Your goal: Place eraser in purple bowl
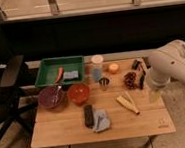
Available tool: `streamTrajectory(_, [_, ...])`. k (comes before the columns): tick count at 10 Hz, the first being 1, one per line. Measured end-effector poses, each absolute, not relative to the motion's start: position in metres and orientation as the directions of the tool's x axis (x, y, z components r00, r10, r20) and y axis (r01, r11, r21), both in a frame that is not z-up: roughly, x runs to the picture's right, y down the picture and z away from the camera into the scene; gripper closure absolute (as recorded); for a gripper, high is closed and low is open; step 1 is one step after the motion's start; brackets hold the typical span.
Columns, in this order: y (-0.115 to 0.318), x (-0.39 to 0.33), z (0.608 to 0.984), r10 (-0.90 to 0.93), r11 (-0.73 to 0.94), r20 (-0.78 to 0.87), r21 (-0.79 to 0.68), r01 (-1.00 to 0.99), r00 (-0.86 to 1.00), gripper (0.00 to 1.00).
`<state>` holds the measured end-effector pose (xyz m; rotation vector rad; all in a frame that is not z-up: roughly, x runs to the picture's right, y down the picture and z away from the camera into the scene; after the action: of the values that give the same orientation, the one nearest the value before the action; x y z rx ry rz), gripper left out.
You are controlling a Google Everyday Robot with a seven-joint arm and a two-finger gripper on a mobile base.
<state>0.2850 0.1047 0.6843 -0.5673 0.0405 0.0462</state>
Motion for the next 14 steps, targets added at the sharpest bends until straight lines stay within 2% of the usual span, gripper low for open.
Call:
streamTrajectory(10, [0.105,0.282,0.683,0.057,0.834,-0.046,-0.547,-0.073,0.997,0.35])
streamTrajectory(14, [0.115,0.213,0.692,0.084,0.802,0.034,-0.596,-0.047,0.996,0.35])
